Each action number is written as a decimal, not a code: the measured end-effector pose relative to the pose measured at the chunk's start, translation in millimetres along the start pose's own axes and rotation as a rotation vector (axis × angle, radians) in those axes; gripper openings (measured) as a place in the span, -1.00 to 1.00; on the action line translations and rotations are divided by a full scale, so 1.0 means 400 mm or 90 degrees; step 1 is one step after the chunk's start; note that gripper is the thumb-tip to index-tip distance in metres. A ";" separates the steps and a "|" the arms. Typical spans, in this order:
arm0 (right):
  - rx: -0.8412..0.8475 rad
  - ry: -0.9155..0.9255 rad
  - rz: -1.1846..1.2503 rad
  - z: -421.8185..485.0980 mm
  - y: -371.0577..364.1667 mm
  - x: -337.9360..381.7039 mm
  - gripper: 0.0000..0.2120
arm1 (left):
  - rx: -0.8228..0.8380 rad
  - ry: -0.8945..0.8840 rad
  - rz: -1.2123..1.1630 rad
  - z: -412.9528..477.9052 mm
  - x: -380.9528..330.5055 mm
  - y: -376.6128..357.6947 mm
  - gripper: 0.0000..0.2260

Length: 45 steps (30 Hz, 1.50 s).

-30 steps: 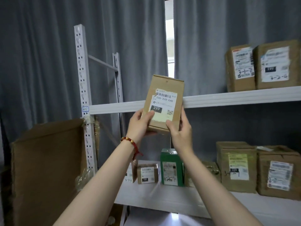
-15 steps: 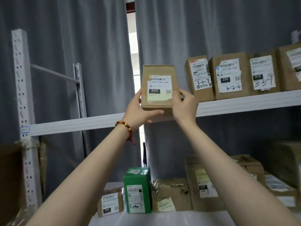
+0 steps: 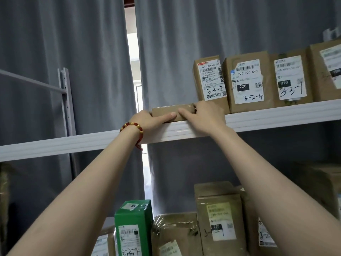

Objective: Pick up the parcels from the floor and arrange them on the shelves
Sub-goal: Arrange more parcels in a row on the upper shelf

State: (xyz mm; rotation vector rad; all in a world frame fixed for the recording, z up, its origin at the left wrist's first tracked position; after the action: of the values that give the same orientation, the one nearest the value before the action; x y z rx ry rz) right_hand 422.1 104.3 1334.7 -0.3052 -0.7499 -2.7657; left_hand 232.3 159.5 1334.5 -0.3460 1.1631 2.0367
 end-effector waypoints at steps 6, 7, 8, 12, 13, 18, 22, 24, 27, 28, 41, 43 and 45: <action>-0.102 0.064 -0.043 -0.007 -0.013 -0.004 -0.62 | 0.028 0.027 0.022 0.048 -0.013 -0.021 -0.32; -0.116 0.073 -0.046 -0.009 -0.015 -0.006 -0.63 | 0.026 0.027 0.015 0.052 -0.016 -0.024 -0.33; -0.127 0.080 -0.050 -0.011 -0.018 -0.009 -0.63 | 0.025 0.025 0.009 0.057 -0.019 -0.027 -0.34; -0.160 0.090 -0.064 -0.015 -0.031 -0.014 -0.60 | -0.015 0.012 0.034 0.059 -0.028 -0.044 -0.26; -0.165 0.090 -0.066 -0.016 -0.035 -0.014 -0.59 | -0.030 0.011 0.048 0.054 -0.030 -0.047 -0.23; -0.168 0.086 -0.079 -0.021 -0.040 -0.014 -0.54 | -0.073 0.009 0.142 0.019 -0.039 -0.052 -0.42; -0.169 0.089 -0.101 -0.025 -0.047 -0.010 -0.54 | -0.089 -0.002 0.159 0.002 -0.041 -0.051 -0.54; -0.166 0.086 -0.110 -0.026 -0.049 -0.009 -0.55 | -0.090 -0.010 0.159 -0.005 -0.043 -0.050 -0.56; -0.162 0.084 -0.094 -0.029 -0.044 -0.006 -0.60 | -0.080 -0.034 0.127 -0.011 -0.044 -0.046 -0.51; -0.157 0.083 -0.086 -0.029 -0.041 -0.005 -0.62 | -0.073 -0.034 0.097 -0.010 -0.045 -0.043 -0.47; -0.150 0.096 0.041 -0.028 -0.018 -0.017 -0.72 | -0.043 0.042 -0.084 0.032 -0.063 -0.021 -0.73; -0.154 0.098 0.042 -0.029 -0.017 -0.017 -0.71 | -0.024 0.046 -0.094 0.033 -0.061 -0.013 -0.68; -0.155 0.099 0.044 -0.032 -0.018 -0.016 -0.70 | -0.015 0.048 -0.103 0.036 -0.053 -0.003 -0.65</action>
State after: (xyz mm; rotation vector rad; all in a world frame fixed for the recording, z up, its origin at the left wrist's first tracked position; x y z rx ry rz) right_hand 424.2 104.8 1319.0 -0.1552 -0.3591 -2.7765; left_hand 249.6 161.5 1353.3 -0.5157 1.1200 1.9117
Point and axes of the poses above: each hand's wrist, its own z-axis towards the middle knuckle, its own y-axis out of the back of the hand, x = y × z, the point moved 3 cm from there along z, towards the middle knuckle, and after that the axes turned 5 degrees about z, right-handed, at the moved point
